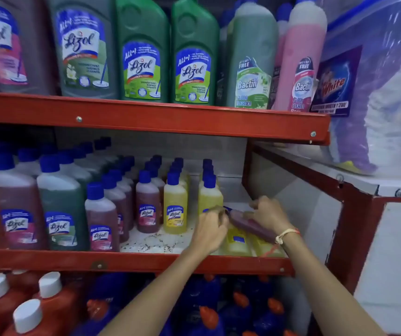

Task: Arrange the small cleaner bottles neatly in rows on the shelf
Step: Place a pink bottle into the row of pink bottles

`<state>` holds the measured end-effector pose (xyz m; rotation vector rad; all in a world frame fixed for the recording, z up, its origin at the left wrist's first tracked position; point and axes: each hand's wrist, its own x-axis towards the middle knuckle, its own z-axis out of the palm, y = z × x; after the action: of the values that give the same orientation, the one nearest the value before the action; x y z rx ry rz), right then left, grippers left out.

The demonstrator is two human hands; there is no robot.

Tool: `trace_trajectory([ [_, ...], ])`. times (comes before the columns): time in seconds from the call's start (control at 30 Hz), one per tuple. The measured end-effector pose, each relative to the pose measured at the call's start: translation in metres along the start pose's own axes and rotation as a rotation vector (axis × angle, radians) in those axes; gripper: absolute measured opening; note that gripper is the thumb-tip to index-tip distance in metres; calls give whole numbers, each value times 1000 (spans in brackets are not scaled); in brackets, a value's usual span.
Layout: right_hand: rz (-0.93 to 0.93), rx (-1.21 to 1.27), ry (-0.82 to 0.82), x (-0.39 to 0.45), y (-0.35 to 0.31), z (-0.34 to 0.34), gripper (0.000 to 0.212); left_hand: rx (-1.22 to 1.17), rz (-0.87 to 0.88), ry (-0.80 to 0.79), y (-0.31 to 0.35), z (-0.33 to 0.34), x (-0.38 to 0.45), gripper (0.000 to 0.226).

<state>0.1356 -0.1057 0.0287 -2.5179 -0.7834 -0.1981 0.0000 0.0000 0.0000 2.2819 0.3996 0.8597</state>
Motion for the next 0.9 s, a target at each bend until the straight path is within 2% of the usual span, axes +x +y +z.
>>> trace_trajectory([
  [0.03,7,-21,-84,2,3,-3,54,-27,-46,-32,-2,5,2,27],
  [0.1,-11,-91,-211,2,5,-9,50,-83,-125,-84,-2,11,5,23],
  [0.2,44,-64,-263,0,7,-12,56,-253,-254,-149,-5,19,13,31],
  [0.4,112,4,-76,-11,7,-5,60,-482,-323,-188,8,21,13,24],
  [0.53,166,85,58,-35,-7,-13,50,-660,-317,-168,16,14,3,26],
  [0.63,157,168,126,-56,-29,-11,58,-717,-335,-174,9,5,-10,30],
  [0.77,109,242,172,-79,-67,2,79,-782,-346,-82,-9,-25,-26,33],
  [0.9,38,324,208,-93,-109,20,81,-796,-362,38,-31,-64,-34,28],
])
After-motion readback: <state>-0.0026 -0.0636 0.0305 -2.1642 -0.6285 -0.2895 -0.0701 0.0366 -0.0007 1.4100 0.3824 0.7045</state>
